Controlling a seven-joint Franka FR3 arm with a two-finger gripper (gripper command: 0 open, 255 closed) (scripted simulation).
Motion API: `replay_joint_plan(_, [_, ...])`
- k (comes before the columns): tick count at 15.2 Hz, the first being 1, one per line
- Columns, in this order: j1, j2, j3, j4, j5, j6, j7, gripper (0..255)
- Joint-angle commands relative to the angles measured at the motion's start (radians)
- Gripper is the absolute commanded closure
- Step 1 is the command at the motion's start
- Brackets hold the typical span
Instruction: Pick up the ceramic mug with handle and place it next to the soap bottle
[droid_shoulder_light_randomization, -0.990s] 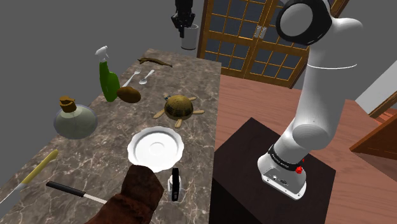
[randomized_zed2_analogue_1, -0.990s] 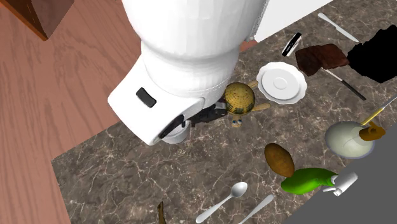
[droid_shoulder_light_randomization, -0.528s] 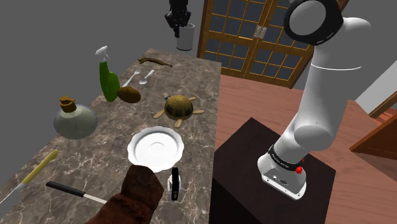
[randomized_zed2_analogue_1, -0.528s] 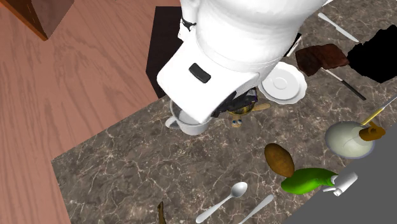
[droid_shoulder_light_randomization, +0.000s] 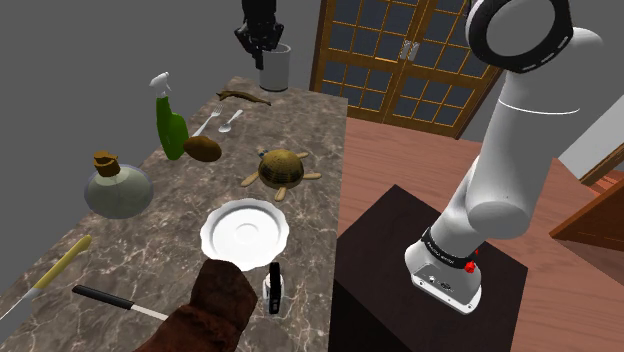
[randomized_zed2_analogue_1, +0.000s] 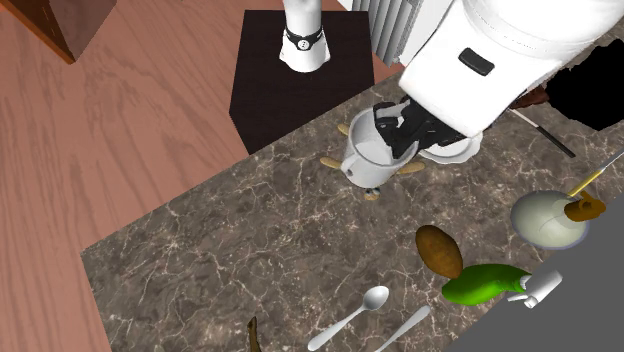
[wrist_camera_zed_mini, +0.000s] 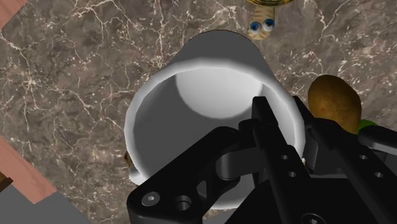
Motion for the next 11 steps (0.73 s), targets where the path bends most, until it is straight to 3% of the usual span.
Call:
replay_joint_plan(1, [0.027,0.004,0.015,0.006,-0.003,-0.005,0.043,255])
replay_joint_plan(11, [0.175,0.045,0.095,0.063,-0.021,-0.037,0.264,255])
